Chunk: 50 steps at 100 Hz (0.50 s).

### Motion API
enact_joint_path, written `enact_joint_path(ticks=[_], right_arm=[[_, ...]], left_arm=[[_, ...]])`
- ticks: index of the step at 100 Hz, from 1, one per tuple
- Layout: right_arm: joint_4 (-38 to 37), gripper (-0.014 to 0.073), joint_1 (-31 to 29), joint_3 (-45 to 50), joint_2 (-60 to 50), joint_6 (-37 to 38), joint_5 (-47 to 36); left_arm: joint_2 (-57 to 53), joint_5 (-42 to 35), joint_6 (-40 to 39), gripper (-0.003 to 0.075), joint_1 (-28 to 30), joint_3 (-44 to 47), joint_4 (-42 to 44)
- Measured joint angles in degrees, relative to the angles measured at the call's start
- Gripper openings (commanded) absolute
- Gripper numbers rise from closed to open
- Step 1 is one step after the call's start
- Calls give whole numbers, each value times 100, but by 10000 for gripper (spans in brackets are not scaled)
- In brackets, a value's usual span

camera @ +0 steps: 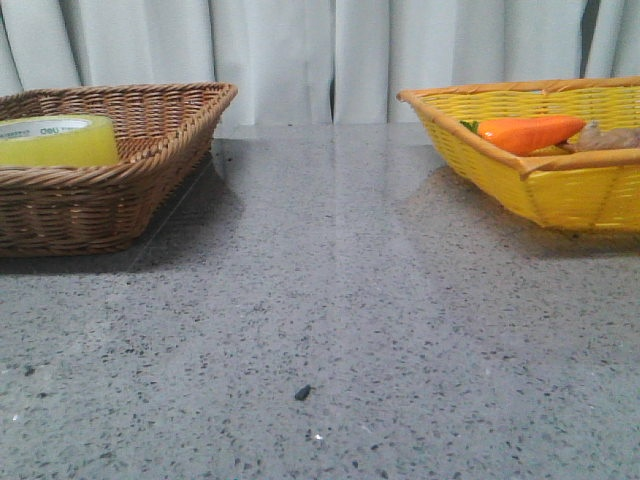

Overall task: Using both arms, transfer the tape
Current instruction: 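Open the left gripper and release the tape roll in the basket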

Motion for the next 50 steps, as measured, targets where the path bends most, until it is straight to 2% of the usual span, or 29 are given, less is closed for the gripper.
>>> enact_joint_path(ticks=[50], right_arm=[[0, -47, 0, 279, -5, 0, 34]], left_arm=[[59, 55, -22, -20, 0, 25, 36]])
